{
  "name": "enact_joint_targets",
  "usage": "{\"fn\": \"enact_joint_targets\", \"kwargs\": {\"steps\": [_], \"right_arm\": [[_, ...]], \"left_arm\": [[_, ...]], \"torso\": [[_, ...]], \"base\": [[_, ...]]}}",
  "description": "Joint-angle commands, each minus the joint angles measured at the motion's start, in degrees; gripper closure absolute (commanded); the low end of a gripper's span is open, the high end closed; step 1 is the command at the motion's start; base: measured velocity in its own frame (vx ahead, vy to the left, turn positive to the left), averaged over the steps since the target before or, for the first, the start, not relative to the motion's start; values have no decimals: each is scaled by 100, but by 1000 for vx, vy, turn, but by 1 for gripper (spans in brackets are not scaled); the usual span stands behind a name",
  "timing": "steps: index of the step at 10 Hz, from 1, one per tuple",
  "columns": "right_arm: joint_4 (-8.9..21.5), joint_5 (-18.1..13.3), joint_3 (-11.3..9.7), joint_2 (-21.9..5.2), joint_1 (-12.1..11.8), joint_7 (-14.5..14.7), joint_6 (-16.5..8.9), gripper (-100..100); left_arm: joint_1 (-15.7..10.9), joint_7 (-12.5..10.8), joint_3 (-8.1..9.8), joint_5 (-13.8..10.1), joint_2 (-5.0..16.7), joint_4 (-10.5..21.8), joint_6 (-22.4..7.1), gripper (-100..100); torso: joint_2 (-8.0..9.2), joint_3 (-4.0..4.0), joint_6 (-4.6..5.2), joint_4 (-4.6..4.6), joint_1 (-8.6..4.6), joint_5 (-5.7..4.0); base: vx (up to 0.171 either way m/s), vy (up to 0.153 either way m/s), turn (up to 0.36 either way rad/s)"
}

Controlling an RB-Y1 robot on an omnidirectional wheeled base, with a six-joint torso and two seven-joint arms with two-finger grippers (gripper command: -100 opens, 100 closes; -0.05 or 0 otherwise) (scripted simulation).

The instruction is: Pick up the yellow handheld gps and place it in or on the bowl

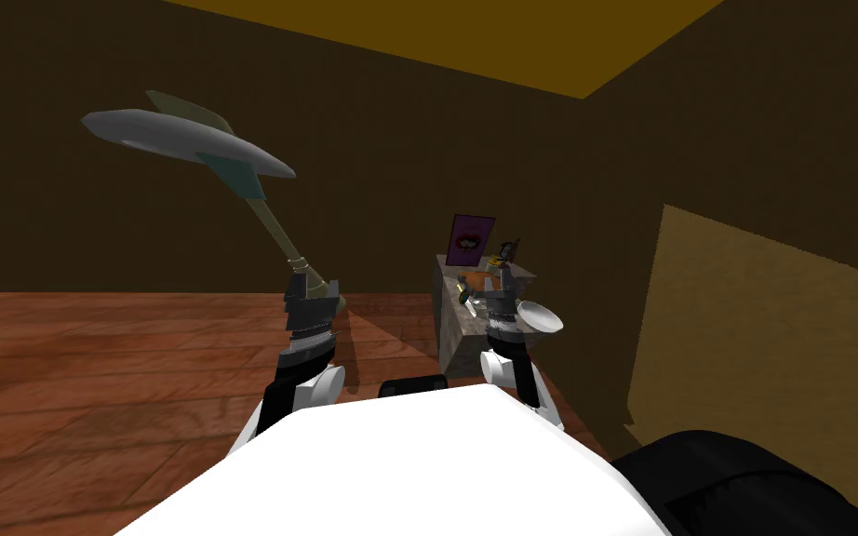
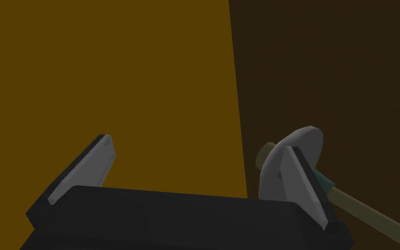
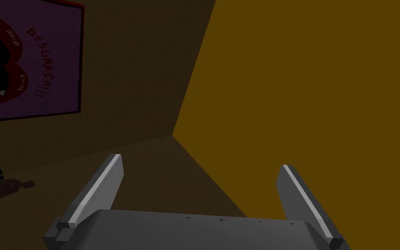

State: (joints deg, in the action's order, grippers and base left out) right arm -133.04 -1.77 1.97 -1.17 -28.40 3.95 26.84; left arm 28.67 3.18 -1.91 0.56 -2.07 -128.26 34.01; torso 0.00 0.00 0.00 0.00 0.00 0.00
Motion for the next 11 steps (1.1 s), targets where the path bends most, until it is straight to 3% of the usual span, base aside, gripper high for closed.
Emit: {"fn": "enact_joint_targets", "kwargs": {"steps": [1, 5, 9, 11], "right_arm": [[34, -1, -28, -161, -16, -5, -3, -100], [369, -78, -263, -612, -172, -18, -43, -100], [962, -384, -581, -785, -445, 40, -138, -100], [1044, -446, -616, -794, -482, 57, -154, -100]], "left_arm": [[0, 0, 0, 0, 0, 0, 0, 0], [0, 0, -1, 0, -1, 0, 0, 0], [-1, 0, -2, 0, -2, 0, 0, 0], [-1, 0, -2, 0, -2, 0, 0, 0]], "torso": [[0, 0, 0, 0, 0, 0], [19, 11, 2, 4, 39, 7], [42, 25, 1, 10, 77, 16], [28, 17, -2, 7, 62, 15]], "base": [[-14, 17, -43], [-57, 98, -132], [-116, 183, -219], [-60, 103, -61]]}}
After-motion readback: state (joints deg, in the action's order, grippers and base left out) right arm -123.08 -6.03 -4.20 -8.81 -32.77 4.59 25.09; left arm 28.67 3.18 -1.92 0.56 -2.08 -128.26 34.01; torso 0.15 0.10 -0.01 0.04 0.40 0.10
